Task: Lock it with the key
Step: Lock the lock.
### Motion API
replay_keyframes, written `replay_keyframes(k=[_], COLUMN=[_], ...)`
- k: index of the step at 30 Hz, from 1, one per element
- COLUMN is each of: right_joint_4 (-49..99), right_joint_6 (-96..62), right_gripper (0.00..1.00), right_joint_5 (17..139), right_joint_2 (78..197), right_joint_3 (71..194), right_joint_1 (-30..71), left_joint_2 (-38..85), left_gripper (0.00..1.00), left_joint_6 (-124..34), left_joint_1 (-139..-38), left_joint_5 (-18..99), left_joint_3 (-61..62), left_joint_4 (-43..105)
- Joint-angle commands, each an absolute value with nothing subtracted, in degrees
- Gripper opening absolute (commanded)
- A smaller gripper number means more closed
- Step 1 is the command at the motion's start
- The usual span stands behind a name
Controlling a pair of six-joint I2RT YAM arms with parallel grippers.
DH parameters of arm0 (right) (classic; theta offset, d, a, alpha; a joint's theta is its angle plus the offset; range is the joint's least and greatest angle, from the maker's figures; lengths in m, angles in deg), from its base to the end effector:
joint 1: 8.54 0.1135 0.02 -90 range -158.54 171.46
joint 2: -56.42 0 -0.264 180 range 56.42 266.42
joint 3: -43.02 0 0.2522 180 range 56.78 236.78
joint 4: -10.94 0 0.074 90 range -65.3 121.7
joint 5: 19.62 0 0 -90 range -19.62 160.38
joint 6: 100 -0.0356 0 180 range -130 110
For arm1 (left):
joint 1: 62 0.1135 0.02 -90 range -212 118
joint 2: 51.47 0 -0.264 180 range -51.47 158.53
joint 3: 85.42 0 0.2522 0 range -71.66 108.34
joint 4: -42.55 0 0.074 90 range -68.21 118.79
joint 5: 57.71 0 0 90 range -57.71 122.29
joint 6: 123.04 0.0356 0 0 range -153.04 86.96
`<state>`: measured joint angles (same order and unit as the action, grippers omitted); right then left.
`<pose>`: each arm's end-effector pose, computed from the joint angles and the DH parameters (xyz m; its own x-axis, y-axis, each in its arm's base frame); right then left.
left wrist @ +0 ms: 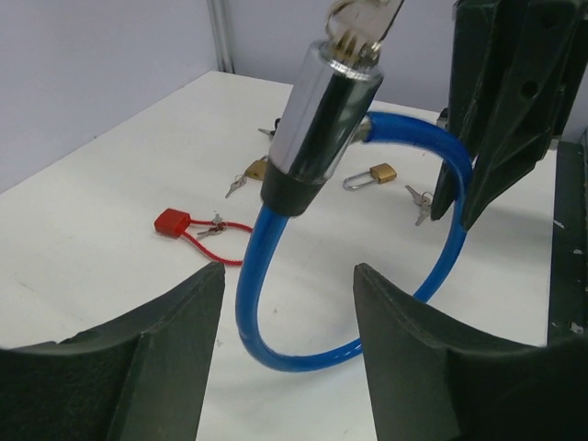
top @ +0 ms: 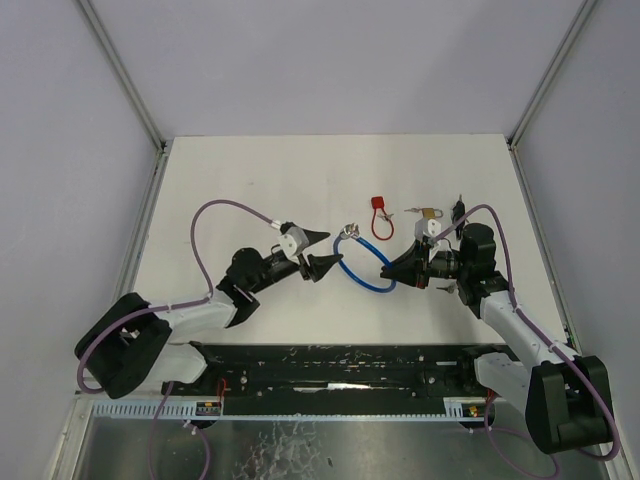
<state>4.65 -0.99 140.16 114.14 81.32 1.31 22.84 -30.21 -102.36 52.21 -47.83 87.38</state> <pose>0.1922 0.0673 0.2332 -0.0708 -0.0672 -0.9952 -0.9827 0.1758 0.0580 0.1881 -0.1758 0.2320 0.1501 -0.0667 -0.9864 0.8595 0.5019 0.0969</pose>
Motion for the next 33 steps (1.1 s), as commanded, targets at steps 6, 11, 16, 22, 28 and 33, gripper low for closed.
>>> replay_keyframes(k=[6, 11, 16, 22, 28, 33], right_joint_4=[-0.5, -0.5, -0.5, -0.5, -0.5, -0.6], right_joint_6=[-1.3, -1.4, -1.5, -1.5, -1.5, -1.9], right_gripper=[0.0, 0.0, 0.0, 0.0, 0.0, 0.0], right_joint_5=[144.0, 144.9, 145.2, 145.3, 145.3, 144.7], right_joint_2=[113.1, 113.1, 113.0, 113.1, 113.1, 113.2], right_joint_3=[82.0, 82.0, 82.0, 82.0, 82.0, 82.0], right_joint_1=[0.9, 1.0, 0.9, 1.0, 1.0, 1.0], left_joint_2=[25.4, 30.2, 34.6, 37.4, 39.4, 39.4], left_gripper=[0.64, 0.63, 0.6, 0.54, 0.44, 0.23], left_joint_6=[-35.7, -36.1, -34.9, -33.0, -33.0, -32.2], left_joint_1=[-100.2, -100.2, -100.2, -100.2, -100.2, -100.2], left_joint_5=[51.3, 51.6, 49.3, 49.3, 52.2, 54.3], left_joint_3=[-51.0, -49.1, -47.4, -45.5, -42.9, -42.4], left_joint_4=[102.6, 107.9, 110.0, 110.6, 109.1, 108.3])
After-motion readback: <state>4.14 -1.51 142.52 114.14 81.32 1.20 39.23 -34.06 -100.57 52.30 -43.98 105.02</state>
